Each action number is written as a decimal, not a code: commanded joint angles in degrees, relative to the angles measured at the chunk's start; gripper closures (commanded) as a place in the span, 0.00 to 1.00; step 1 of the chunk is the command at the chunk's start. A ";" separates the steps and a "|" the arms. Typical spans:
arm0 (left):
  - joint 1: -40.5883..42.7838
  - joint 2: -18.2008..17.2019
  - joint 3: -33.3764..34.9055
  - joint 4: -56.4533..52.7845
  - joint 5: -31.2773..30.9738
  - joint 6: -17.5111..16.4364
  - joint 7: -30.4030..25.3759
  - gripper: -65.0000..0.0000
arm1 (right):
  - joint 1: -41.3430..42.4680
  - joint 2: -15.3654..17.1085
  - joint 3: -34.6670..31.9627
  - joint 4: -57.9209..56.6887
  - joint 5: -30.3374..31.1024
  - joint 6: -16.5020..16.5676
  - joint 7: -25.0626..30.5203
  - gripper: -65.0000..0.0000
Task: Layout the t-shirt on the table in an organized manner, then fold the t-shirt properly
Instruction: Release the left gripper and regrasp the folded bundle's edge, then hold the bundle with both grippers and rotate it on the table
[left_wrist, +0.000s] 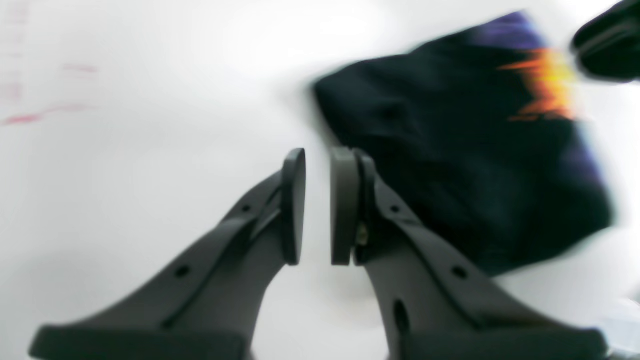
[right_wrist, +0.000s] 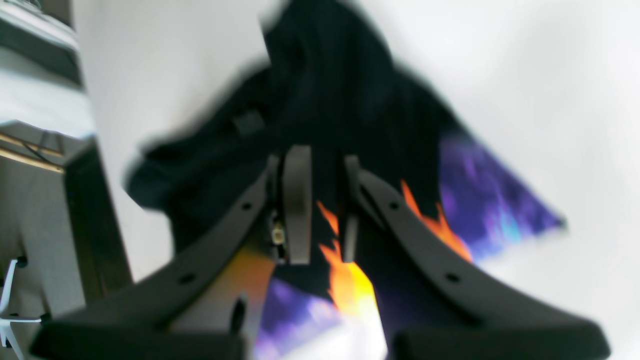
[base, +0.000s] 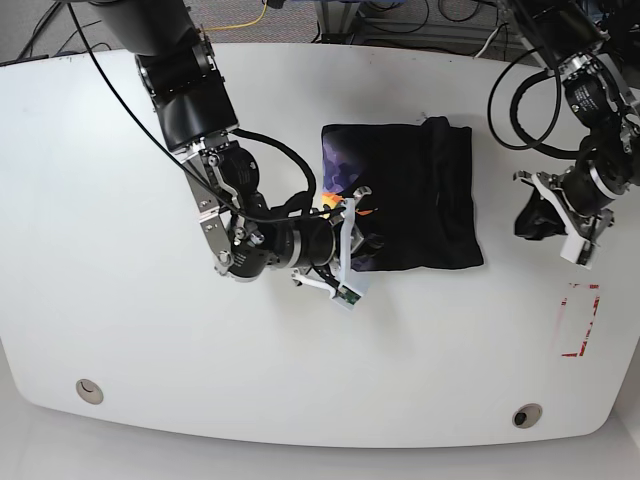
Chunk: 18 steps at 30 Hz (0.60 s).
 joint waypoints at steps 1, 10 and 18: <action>-1.54 3.42 1.76 0.95 -4.07 0.45 -1.17 0.89 | 2.00 1.44 0.24 1.74 0.98 0.34 1.74 0.86; 0.21 10.80 12.40 1.04 -8.29 0.45 -1.17 0.88 | 2.27 3.99 -0.11 1.56 0.81 0.42 4.56 0.86; 3.55 11.59 17.15 0.69 -5.12 0.36 -1.17 0.88 | 2.80 4.17 -0.20 1.38 -4.47 0.69 8.43 0.86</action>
